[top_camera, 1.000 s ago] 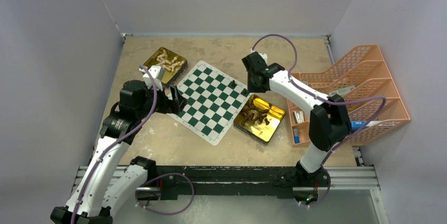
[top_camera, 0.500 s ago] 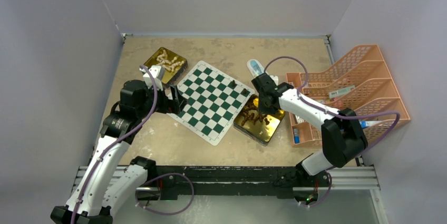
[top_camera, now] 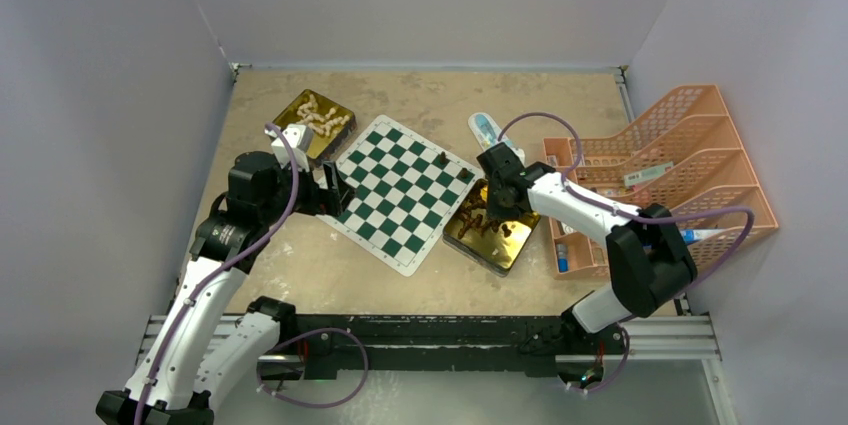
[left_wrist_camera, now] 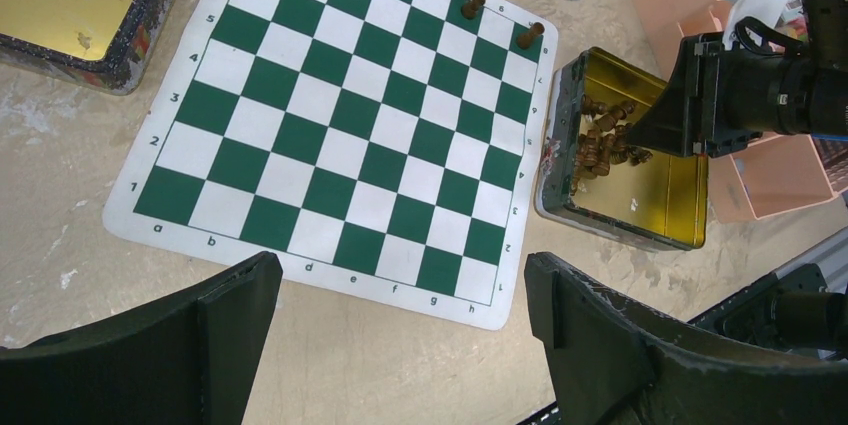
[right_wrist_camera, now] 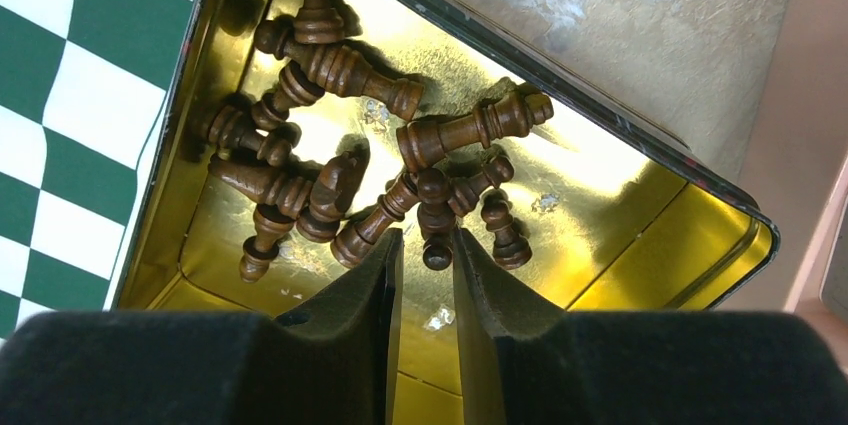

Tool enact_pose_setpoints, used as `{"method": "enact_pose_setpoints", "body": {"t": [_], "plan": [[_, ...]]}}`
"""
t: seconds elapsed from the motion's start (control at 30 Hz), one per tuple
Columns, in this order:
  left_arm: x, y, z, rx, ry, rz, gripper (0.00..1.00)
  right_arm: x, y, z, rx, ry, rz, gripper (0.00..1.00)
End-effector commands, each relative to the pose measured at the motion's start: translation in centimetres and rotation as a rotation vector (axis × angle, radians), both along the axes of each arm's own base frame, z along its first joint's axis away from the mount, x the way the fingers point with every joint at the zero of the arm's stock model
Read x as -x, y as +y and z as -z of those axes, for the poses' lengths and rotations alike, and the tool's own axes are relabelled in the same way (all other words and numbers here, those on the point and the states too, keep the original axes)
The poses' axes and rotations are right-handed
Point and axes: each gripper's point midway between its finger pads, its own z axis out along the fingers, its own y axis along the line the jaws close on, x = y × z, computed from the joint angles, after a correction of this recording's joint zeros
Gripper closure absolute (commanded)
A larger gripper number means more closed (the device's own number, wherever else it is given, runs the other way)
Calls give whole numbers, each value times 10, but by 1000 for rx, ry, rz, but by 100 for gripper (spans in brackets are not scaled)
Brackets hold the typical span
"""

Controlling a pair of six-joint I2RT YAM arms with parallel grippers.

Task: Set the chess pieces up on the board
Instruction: Pick up the chess piece from the storage box.

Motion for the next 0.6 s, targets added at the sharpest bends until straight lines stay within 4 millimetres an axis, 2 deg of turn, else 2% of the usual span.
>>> {"method": "enact_pose_setpoints", "body": {"t": [0.0, 0.33, 0.57], "plan": [[-1, -3, -7, 18, -29, 6, 8, 2, 1, 7, 1, 16, 13, 73], [-1, -3, -7, 17, -29, 5, 8, 9, -2, 17, 17, 56, 11, 75], [-2, -3, -7, 17, -29, 4, 8, 8, -1, 14, 8, 48, 8, 85]]}}
